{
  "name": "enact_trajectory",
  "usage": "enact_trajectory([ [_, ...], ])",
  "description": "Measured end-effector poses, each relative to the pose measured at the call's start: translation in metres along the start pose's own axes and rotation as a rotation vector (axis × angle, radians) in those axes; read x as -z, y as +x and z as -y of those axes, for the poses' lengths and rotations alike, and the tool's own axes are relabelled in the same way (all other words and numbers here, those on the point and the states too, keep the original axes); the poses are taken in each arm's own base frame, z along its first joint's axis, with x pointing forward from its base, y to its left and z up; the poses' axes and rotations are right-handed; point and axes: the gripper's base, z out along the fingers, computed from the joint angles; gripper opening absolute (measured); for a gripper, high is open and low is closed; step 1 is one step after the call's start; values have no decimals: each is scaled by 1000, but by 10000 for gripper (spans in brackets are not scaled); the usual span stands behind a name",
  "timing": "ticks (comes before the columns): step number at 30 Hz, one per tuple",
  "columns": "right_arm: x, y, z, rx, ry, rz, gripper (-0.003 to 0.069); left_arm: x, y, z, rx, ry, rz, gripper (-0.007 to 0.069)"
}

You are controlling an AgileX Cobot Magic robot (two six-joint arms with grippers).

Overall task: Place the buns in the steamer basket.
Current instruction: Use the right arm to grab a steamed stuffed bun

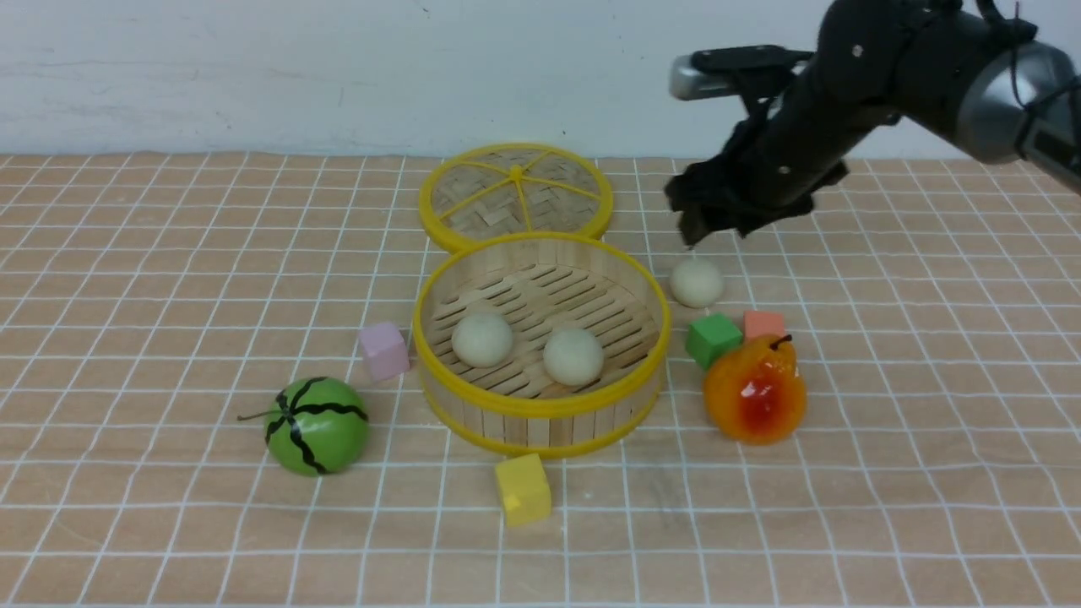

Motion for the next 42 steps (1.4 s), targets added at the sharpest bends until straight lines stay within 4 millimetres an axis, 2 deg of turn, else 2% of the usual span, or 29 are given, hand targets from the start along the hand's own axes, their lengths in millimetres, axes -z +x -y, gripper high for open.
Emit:
enact_trajectory([
  [3,-6,-1,8,-12,25,17,416,0,0,0,0,0,1,99],
  [6,-18,-1,9,-15,30,40,363,0,0,0,0,0,1,102],
  [8,-28,0,9,-22,25,55,316,0,0,0,0,0,1,102],
  [9,-38,2,9,-29,22,58,261,0,0,0,0,0,1,102],
  [10,-39,2,9,-31,21,61,255,0,0,0,0,0,1,102],
  [13,-58,6,12,-86,26,73,169,0,0,0,0,0,1,102],
  [17,-70,7,16,-142,52,104,160,0,0,0,0,0,1,102],
  [24,-92,14,19,-182,59,98,241,0,0,0,0,0,1,102],
  [32,-100,16,18,-213,39,105,237,0,0,0,0,0,1,102],
  [34,-103,18,19,-214,39,99,211,0,0,0,0,0,1,102],
  [39,-106,19,19,-213,41,93,38,0,0,0,0,0,1,102],
  [42,-99,16,18,-212,39,95,1,0,0,0,0,0,1,102],
])
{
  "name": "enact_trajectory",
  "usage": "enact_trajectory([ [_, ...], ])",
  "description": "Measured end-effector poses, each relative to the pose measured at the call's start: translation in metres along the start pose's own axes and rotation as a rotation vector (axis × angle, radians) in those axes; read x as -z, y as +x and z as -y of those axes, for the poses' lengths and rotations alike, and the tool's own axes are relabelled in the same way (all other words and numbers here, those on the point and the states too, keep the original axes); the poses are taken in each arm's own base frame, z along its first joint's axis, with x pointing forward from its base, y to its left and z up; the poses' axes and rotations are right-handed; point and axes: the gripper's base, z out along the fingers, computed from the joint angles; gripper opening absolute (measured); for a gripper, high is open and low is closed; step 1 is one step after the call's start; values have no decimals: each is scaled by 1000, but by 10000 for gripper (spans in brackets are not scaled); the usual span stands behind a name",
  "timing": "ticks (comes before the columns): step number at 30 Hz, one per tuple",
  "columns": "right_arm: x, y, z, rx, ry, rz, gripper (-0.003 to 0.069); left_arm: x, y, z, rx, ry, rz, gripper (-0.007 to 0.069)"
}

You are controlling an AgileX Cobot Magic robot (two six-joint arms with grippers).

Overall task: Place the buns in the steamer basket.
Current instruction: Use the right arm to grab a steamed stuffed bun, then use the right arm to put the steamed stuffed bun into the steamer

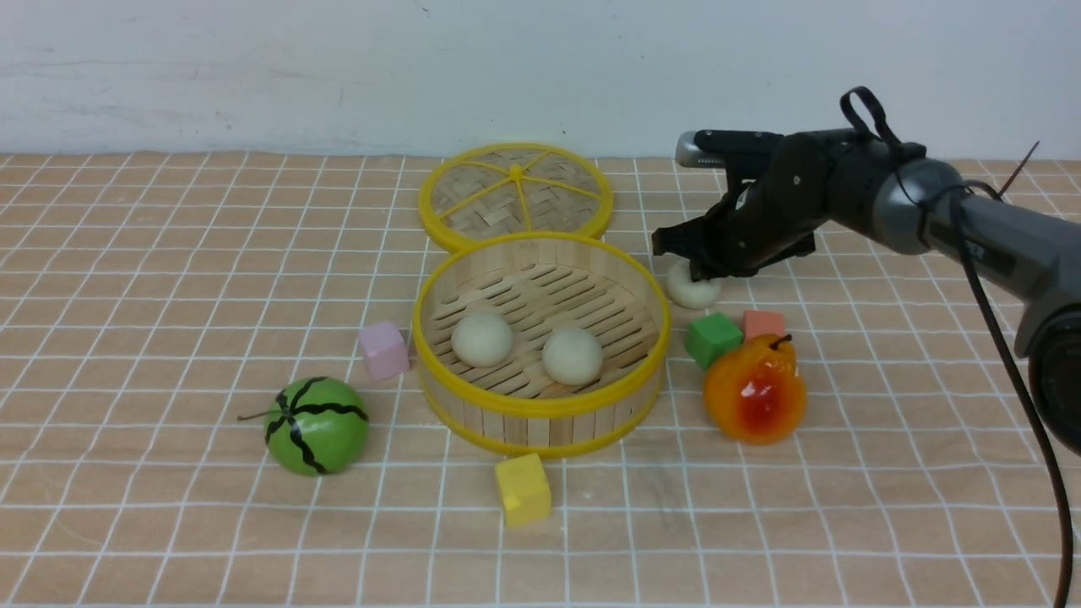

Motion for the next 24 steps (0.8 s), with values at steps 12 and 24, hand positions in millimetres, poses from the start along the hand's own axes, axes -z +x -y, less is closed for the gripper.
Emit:
enact_trajectory([
  [12,117,-47,-38,-34,-182,144,0,0,0,0,0,0,0,103],
  [24,104,-12,-124,124,-361,31,0,0,0,0,0,0,0,103],
])
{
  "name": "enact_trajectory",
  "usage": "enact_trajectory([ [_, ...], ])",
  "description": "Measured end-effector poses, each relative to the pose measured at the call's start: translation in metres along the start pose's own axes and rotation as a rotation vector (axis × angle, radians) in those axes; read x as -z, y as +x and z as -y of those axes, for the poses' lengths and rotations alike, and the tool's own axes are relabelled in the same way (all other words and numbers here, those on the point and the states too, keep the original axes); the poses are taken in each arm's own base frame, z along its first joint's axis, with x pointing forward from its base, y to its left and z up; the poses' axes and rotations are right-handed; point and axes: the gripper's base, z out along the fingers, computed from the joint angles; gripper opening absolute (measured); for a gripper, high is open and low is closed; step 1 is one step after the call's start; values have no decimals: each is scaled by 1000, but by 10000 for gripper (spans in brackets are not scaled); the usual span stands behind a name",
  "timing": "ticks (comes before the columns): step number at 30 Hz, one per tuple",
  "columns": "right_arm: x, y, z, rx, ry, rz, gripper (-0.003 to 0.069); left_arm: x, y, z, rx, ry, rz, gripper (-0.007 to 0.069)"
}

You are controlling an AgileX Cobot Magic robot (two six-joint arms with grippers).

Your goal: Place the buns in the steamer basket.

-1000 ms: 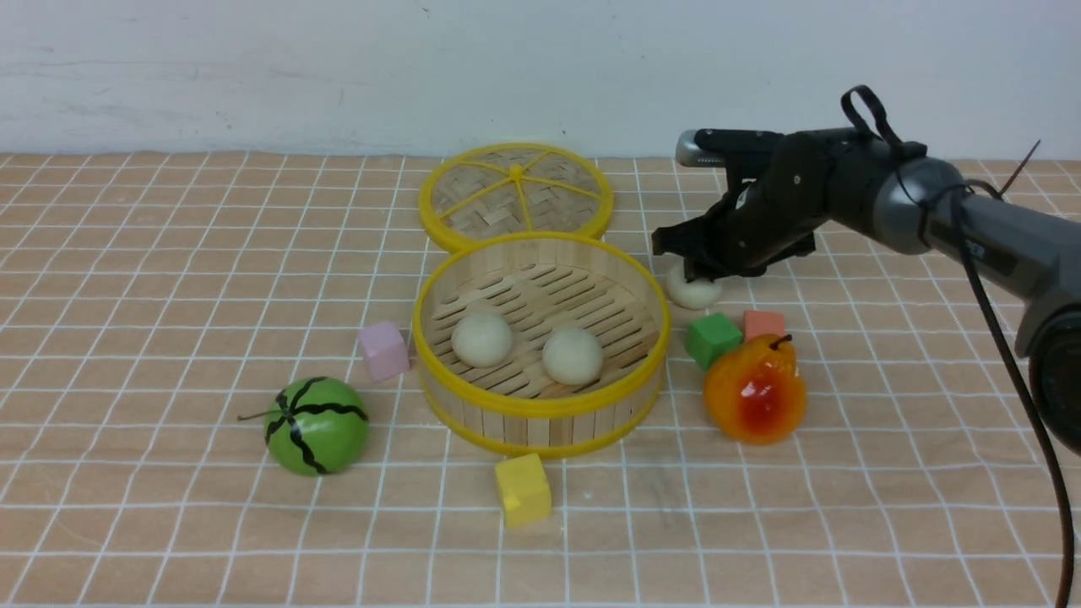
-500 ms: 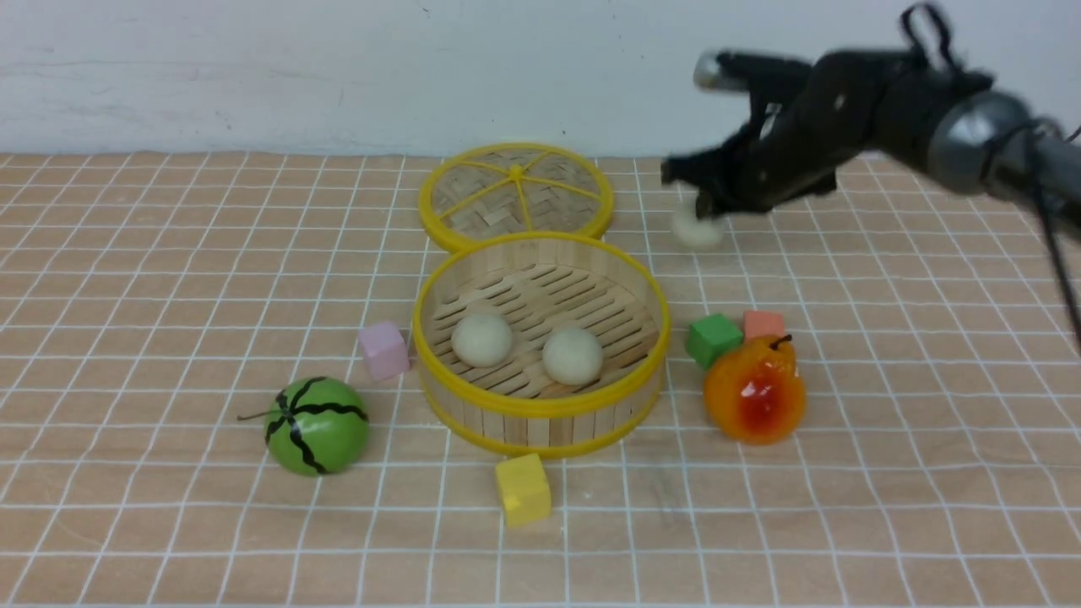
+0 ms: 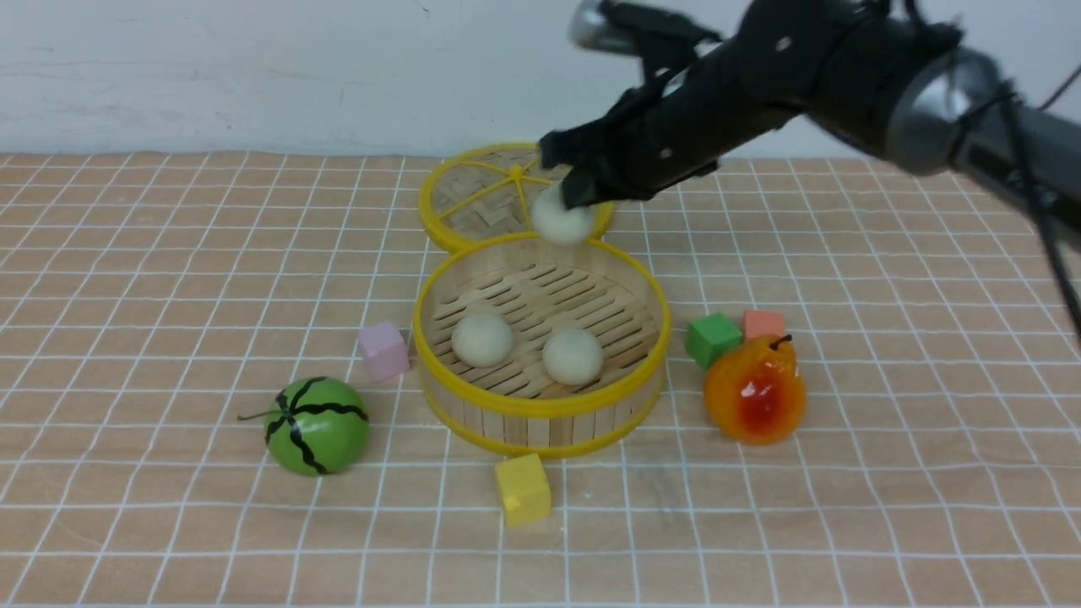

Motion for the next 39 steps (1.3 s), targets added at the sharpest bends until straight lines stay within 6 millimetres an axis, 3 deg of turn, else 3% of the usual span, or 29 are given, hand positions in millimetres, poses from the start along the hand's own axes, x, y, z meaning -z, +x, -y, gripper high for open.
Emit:
enact_trajectory([
  [3,-19,10,-3,8,-4,-32,0,0,0,0,0,0,0,103],
  [4,-32,17,1,12,6,-49,0,0,0,0,0,0,0,103],
  [7,-49,27,10,18,30,-75,0,0,0,0,0,0,0,103],
  [14,-69,38,28,33,77,-97,1,0,0,0,0,0,0,103],
  [19,-73,42,32,57,98,-115,36,0,0,0,0,0,1,104],
  [25,-57,33,25,73,95,-108,167,0,0,0,0,0,1,106],
  [27,-35,22,16,87,87,-98,267,0,0,0,0,0,1,106],
  [28,-33,22,15,88,86,-96,274,0,0,0,0,0,1,106],
  [29,-13,13,7,111,81,-89,326,0,0,0,0,0,1,108],
  [31,10,5,-2,139,83,-81,362,0,0,0,0,0,1,110],
  [32,13,4,-2,141,83,-80,365,0,0,0,0,0,1,110],
  [33,37,-3,-10,174,95,-73,379,0,0,0,0,0,1,110],
  [34,37,-2,-9,176,97,-78,379,0,0,0,0,0,1,110],
  [35,59,-8,-16,203,111,-66,382,0,0,0,0,0,1,112],
  [39,115,-17,-29,269,163,-41,359,0,0,0,0,0,1,116],
])
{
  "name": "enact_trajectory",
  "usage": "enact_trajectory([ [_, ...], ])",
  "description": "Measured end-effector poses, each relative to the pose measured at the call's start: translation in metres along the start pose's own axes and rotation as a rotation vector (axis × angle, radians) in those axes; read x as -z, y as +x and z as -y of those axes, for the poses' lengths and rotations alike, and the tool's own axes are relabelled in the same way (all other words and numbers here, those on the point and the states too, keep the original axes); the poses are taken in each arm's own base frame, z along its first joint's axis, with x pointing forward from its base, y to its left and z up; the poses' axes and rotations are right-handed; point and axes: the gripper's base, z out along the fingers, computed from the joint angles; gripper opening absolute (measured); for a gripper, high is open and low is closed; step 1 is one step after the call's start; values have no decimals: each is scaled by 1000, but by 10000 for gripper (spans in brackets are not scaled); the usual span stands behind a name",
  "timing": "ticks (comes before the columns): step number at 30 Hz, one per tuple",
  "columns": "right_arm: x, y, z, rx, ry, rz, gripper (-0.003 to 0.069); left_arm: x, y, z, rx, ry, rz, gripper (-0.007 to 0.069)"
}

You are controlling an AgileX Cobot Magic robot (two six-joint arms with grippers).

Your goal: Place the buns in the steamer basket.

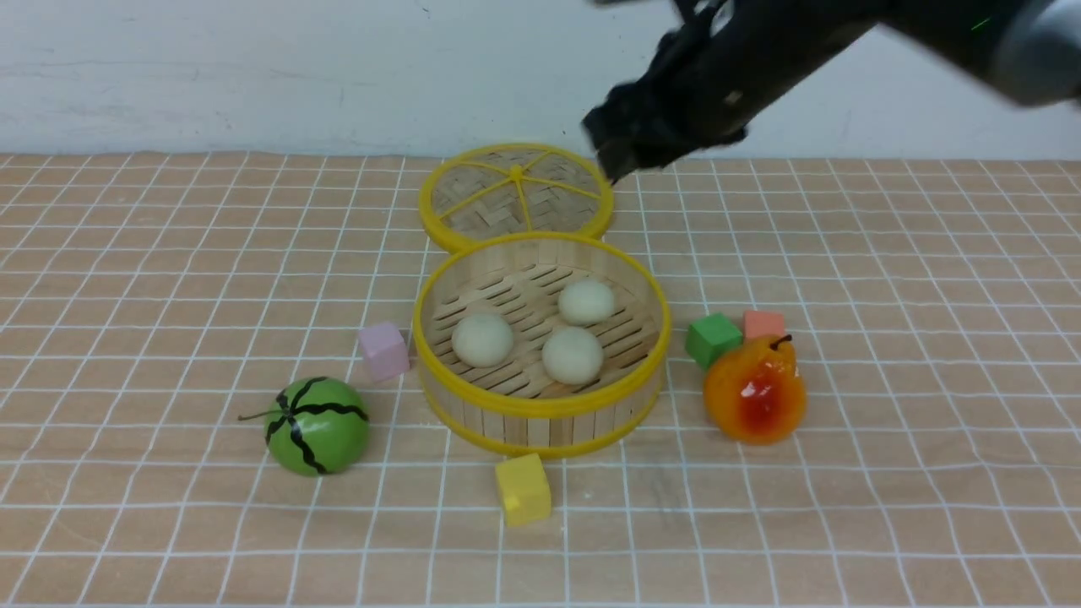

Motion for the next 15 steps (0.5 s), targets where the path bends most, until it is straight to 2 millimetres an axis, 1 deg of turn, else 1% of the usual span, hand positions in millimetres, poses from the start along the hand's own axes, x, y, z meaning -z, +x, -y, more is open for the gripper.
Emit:
enact_trajectory([
  [1,13,-1,1,11,17,6,347,0,0,0,0,0,0,118],
  [2,32,-2,2,24,39,16,325,0,0,0,0,0,0,120],
  [3,45,-3,4,26,50,24,307,0,0,0,0,0,0,120],
  [4,52,-3,5,25,55,29,297,0,0,0,0,0,0,120],
  [6,96,0,15,5,88,51,209,0,0,0,0,0,0,123],
  [7,111,2,19,-6,101,57,172,0,0,0,0,0,0,124],
  [8,114,3,20,-9,102,52,165,0,0,0,0,0,0,124],
  [9,124,5,24,-19,112,62,134,0,0,0,0,0,0,125],
  [10,141,10,29,-42,126,74,79,0,0,0,0,0,0,127],
  [11,148,13,32,-53,132,80,57,0,0,0,0,0,0,127],
  [12,159,24,37,-89,133,87,2,0,0,0,0,0,0,128],
  [13,166,29,39,-104,136,97,-11,0,0,0,0,0,0,129],
  [15,174,49,43,-153,133,103,-20,0,0,0,0,0,0,133],
])
